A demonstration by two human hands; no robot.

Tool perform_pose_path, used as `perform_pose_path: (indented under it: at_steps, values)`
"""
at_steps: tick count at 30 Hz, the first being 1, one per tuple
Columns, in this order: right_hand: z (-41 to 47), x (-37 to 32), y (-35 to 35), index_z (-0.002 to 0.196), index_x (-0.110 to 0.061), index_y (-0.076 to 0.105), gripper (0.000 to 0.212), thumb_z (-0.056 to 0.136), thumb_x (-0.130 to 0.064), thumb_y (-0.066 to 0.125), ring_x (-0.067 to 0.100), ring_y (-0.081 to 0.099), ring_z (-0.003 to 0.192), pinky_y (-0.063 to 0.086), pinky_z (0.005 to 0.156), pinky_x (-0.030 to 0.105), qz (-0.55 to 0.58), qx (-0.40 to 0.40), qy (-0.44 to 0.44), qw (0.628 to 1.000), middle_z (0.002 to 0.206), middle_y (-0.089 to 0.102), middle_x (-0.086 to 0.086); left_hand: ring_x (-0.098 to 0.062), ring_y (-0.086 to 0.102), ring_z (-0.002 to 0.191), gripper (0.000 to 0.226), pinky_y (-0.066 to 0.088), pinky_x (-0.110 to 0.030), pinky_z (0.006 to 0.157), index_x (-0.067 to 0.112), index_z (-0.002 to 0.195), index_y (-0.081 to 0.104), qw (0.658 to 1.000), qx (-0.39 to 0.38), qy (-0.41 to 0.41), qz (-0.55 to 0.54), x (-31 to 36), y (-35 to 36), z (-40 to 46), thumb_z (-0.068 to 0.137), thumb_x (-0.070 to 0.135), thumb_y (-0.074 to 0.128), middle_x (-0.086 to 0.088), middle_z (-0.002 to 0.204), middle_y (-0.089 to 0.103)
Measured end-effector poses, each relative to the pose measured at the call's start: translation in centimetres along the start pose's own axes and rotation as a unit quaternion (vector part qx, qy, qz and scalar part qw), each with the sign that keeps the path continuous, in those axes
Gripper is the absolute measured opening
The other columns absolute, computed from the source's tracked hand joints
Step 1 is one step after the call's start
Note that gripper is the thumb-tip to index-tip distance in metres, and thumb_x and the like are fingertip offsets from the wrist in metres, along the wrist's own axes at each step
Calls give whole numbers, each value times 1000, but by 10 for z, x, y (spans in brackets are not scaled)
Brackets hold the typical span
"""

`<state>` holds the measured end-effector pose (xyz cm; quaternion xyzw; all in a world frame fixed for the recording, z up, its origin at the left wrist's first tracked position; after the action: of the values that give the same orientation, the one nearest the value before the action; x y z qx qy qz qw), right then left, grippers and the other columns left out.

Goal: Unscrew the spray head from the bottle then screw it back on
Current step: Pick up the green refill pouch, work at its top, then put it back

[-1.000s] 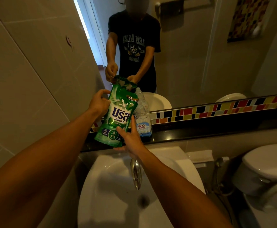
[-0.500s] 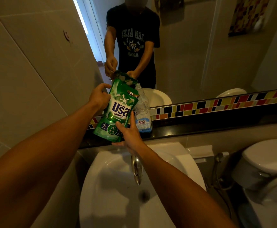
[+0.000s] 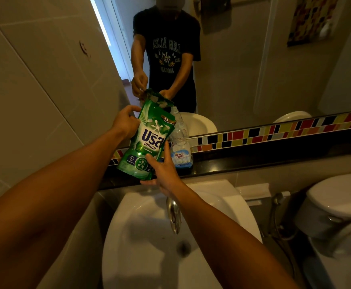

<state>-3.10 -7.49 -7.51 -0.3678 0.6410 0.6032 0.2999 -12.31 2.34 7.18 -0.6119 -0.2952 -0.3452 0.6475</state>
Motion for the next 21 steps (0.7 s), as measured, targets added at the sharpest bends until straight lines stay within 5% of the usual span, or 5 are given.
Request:
perform_pose_path:
  at_steps: [3, 8, 21]
  values:
    - [0, -1, 1, 123, -84, 35, 76, 93, -27, 75, 32, 55, 126, 59, 77, 69, 6, -2, -1, 1000, 138, 55, -17, -19, 59, 68, 40, 56, -41, 69, 18, 130, 52, 1000, 0, -2, 3, 2, -1, -1, 94, 1, 56, -5, 79, 58]
    - [-1, -2, 1, 118, -86, 37, 76, 93, -26, 75, 32, 55, 126, 57, 79, 73, 7, -3, -4, 1000, 138, 55, -16, -15, 55, 63, 42, 47, -29, 56, 18, 130, 53, 1000, 7, -3, 6, 3, -1, -1, 93, 0, 56, -4, 75, 56]
    - [1, -3, 4, 114, -85, 41, 73, 94, -24, 74, 34, 55, 126, 57, 78, 73, 11, -4, 4, 1000, 134, 56, -17, -21, 56, 71, 43, 56, -45, 74, 15, 133, 51, 1000, 4, -4, 19, 10, -5, -5, 94, -1, 54, -11, 82, 56]
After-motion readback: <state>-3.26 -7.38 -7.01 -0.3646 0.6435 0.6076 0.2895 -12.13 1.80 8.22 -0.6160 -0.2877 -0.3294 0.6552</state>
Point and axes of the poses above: each hand's wrist, its own z-axis towards the middle knuckle, its own y-axis out of the palm, x = y × z, the point moved 2 cm from there along z, towards the middle knuckle
